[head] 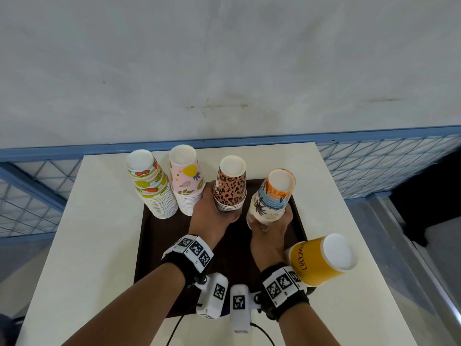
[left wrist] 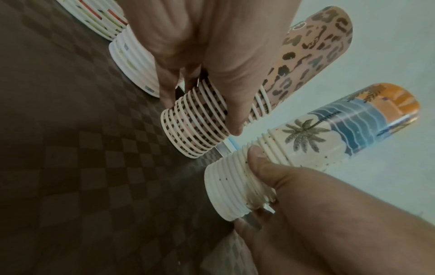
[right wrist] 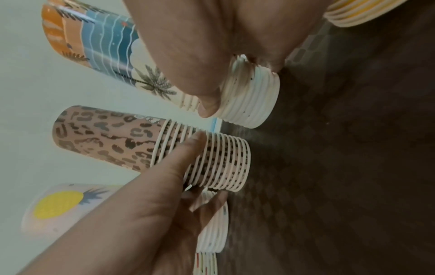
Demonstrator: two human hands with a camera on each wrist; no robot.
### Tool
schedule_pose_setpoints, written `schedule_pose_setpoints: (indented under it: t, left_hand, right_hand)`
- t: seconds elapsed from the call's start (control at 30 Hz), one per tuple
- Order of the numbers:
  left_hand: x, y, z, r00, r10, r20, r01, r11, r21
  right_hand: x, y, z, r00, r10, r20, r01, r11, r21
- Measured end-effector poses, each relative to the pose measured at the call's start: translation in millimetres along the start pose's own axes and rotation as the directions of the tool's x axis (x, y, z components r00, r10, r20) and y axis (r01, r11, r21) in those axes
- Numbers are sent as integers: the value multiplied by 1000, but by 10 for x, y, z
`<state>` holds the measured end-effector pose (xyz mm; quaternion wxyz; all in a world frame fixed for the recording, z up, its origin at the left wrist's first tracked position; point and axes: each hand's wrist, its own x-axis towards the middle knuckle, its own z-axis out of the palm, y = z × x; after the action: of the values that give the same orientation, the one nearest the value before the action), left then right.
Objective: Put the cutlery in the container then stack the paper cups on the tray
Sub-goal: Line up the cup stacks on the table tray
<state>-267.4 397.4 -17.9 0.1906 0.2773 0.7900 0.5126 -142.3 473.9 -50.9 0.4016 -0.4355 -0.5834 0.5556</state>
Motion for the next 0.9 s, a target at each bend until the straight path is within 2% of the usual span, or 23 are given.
schedule_pose_setpoints:
  t: [0.37,0.6,0.9]
  left_hand:
    - [20,22,61,997,-15,-73,15,1000,-2]
    - [50,-12,94,996,19,-86,-20,1000,-13]
    - [78,-64,127,996,15,-90,-11,999,52]
  right_hand:
    - [376,-36,164,1000,-20,23,19,999,43]
    - [412,-17,168,992,-3,129,0,1000,20]
    - [414,-10,167,989,-15,146,15,1000,4]
